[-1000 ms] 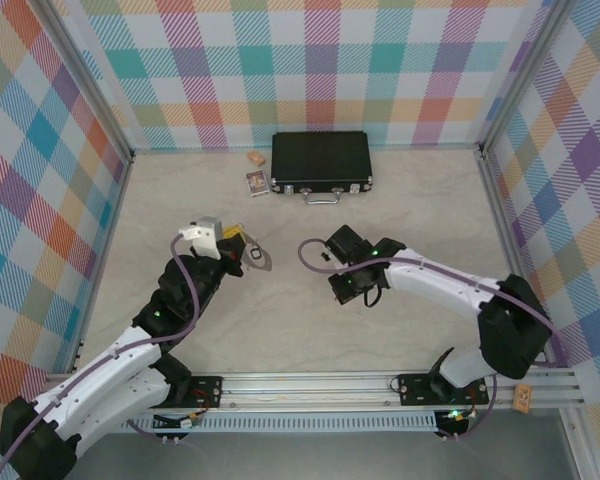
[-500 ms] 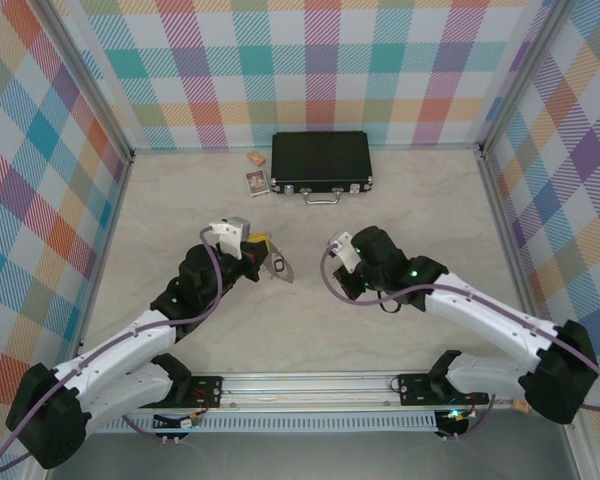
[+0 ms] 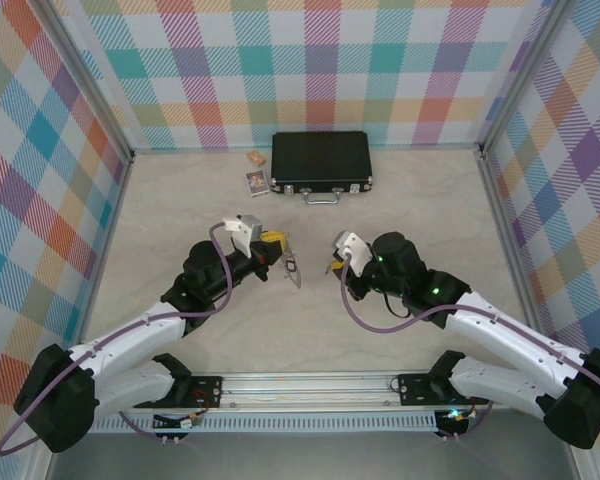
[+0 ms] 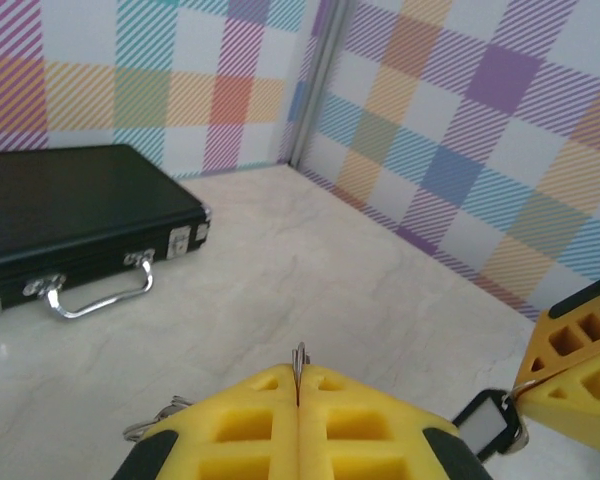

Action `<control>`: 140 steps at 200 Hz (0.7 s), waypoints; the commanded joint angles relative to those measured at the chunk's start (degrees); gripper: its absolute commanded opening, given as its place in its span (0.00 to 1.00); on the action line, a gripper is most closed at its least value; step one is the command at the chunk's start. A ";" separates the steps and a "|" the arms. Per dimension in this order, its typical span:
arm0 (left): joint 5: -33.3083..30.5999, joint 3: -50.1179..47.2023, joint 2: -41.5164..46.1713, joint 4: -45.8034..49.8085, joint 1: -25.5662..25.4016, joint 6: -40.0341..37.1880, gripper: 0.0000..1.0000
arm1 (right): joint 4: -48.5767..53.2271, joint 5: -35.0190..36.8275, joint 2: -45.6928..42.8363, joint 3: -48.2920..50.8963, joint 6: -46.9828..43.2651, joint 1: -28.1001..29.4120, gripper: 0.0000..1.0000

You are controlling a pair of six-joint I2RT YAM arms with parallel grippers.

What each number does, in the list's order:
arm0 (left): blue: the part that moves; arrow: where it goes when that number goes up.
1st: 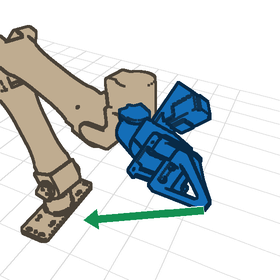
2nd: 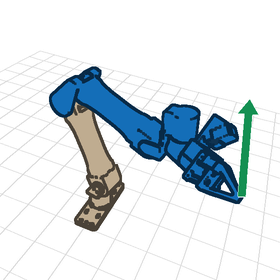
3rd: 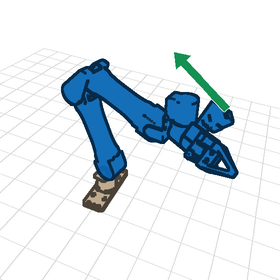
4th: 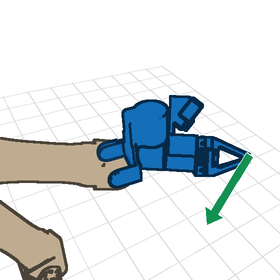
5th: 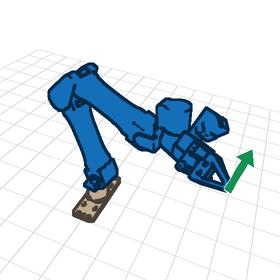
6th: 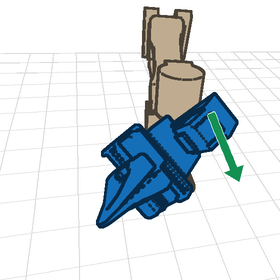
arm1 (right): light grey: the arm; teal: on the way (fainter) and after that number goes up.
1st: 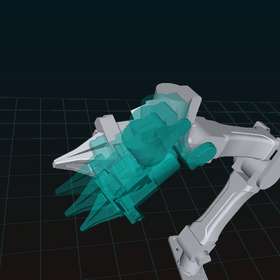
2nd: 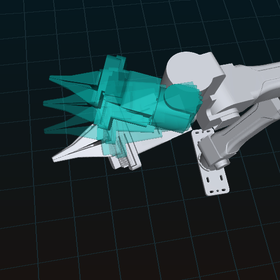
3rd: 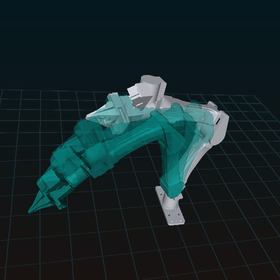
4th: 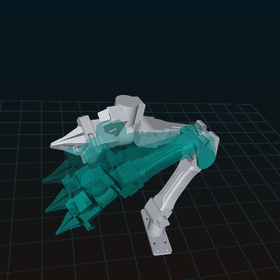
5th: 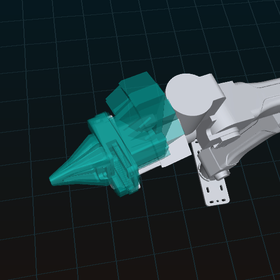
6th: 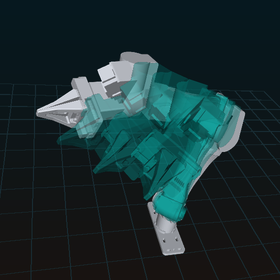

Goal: Put the keys on the keyring

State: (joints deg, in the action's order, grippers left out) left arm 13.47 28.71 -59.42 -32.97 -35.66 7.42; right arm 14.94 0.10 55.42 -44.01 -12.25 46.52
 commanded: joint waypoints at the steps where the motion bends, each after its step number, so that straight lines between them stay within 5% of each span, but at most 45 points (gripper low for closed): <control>1: 3.80 0.20 -0.86 -8.35 -0.77 -2.24 0.00 | -1.95 -1.63 -1.06 -0.74 -1.47 0.05 0.00; 39: 9.44 -1.40 -5.71 -19.29 -1.21 -3.64 0.00 | 0.60 -1.69 -1.40 -3.39 -4.56 0.13 0.00; 140: 2.49 -7.52 -7.63 -31.96 -7.64 -19.11 0.00 | -2.82 -3.82 -4.12 -2.58 -23.52 0.06 0.00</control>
State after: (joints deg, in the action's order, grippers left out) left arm 17.74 21.96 -69.14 -59.07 -42.09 -6.61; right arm 15.03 -1.61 52.27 -45.76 -29.93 46.52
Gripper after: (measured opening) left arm 0.046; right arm 0.048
